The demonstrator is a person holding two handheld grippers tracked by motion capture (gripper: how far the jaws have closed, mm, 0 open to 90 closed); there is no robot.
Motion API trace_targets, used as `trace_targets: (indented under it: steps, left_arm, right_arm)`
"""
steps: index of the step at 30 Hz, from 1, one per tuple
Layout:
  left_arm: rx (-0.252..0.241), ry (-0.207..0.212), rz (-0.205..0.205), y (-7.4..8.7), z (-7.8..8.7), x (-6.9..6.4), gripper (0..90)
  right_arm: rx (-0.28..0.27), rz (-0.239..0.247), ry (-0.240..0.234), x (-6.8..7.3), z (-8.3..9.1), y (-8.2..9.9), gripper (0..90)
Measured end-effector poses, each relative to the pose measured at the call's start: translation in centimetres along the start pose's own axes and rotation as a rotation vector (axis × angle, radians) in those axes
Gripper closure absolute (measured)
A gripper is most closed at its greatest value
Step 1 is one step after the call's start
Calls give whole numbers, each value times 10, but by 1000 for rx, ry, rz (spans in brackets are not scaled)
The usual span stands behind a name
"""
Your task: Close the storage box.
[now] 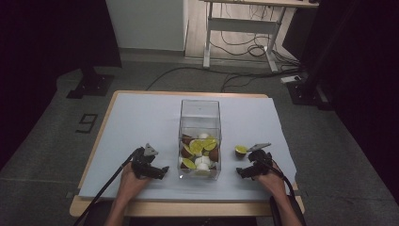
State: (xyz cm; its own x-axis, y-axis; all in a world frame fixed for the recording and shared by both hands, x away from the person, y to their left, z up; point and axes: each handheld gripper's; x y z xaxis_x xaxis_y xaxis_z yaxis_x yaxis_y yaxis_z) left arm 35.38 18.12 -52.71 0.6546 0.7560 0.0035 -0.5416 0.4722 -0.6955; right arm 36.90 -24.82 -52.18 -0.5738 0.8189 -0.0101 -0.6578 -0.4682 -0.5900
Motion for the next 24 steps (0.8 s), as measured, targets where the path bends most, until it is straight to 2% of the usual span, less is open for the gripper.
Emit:
trace_targets:
  steps: [4, 8, 11, 15, 18, 22, 24]
  left_arm:
    - [-10, 6, -7, 1, 3, -3, 109]
    - [-10, 39, -21, 2, 5, -8, 98]
    - [-35, 57, -28, 0, 11, -12, 97]
    - [-73, 101, -22, -1, 19, -15, 97]
    - [-86, 130, -28, -1, 22, -18, 69]
    - [-90, 149, -62, -2, 26, -25, 20]
    - [-102, 173, -67, -3, 29, -28, 7]
  right_arm:
    - [-2, 12, 8, 1, 2, -1, 7]
    - [-24, 14, 6, 1, 7, -1, 16]
    - [-32, 14, 9, 3, 10, -2, 23]
    - [-54, 25, 4, 6, 15, -2, 39]
    - [-66, 27, -3, 9, 19, -2, 58]
    - [-86, 41, -16, 15, 25, -3, 73]
    - [-99, 50, -26, 18, 28, -3, 75]
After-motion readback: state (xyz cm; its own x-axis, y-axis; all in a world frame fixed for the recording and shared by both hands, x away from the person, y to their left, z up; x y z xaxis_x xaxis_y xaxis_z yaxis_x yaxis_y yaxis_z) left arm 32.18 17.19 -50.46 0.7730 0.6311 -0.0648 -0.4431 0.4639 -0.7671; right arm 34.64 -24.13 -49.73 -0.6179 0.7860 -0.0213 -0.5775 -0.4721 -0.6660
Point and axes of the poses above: each handheld gripper's, and its own axes: z roughly backward along the jaws, y roughly out of its underside, x roughly to its left, and after that the axes turned 2 degrees about -x, right-handed
